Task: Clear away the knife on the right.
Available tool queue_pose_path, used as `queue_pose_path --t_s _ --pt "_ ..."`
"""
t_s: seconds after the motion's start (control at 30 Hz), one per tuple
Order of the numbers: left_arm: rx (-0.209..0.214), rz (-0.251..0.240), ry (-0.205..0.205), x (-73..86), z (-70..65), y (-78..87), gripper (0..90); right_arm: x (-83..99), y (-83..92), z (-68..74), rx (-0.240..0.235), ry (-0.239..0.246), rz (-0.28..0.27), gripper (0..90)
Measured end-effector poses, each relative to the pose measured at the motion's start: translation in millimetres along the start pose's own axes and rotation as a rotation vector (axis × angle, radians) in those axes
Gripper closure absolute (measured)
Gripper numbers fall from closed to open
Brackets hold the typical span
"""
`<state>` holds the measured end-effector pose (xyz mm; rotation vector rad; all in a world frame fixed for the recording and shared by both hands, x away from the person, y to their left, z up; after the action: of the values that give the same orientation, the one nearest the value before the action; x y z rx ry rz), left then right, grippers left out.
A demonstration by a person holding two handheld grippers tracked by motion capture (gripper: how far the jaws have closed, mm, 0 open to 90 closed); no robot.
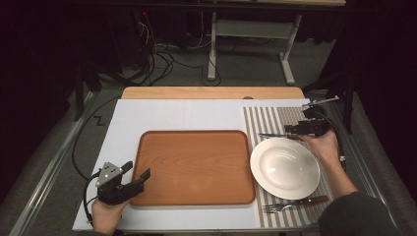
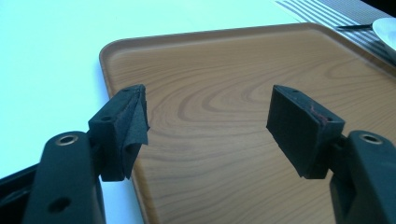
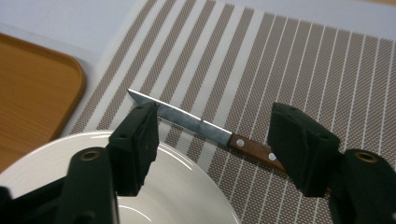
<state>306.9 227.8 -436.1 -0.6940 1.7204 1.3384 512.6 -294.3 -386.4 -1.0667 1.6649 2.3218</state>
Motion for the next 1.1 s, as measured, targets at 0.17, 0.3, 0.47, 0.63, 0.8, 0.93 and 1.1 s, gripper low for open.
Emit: queue_pose_path --t_s 0.17,0.3,0.47,0.63,0.8,0.93,1.1 --pt "-0.001 0.002 -0.001 0.0 0.0 -0.4 30.0 0.3 -9.6 -10.1 0.035 0.002 0.08 40.6" --pt "-0.004 0.004 -0.003 0.2 0.0 -0.6 30.0 1.6 -20.2 -20.3 0.052 0.008 0.153 47.1" --pt "-0.004 0.004 -0.003 0.2 0.1 -0.8 30.0 3.4 -27.1 -25.9 0.067 0.004 0.19 47.6" --pt "-0.004 0.005 -0.004 0.3 0.1 -1.2 30.0 6.4 -35.8 -33.1 0.091 0.01 0.233 45.7" --pt "-0.001 0.008 -0.007 0.4 -0.3 -1.5 30.0 9.5 -43.1 -35.8 0.092 0.015 0.269 41.4" --pt "-0.001 0.011 -0.006 0.5 -0.7 -2.1 30.1 10.3 -45.5 -35.9 0.089 0.013 0.274 40.6" --pt "-0.001 0.011 -0.007 0.6 -0.8 -1.9 30.1 13.4 -48.8 -35.8 0.083 0.012 0.293 40.7"
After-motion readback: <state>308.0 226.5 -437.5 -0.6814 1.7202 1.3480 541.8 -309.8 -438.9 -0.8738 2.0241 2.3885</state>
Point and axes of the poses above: each handheld gripper's, and its own axes: y roughly backward along the jaws, x roughly out of its underside, z roughly to its left, the point moved 5 cm from there along -y, roughly forward along the jaws, and after that the axes turned 8 degrees about -x, right-handed, at the moved point
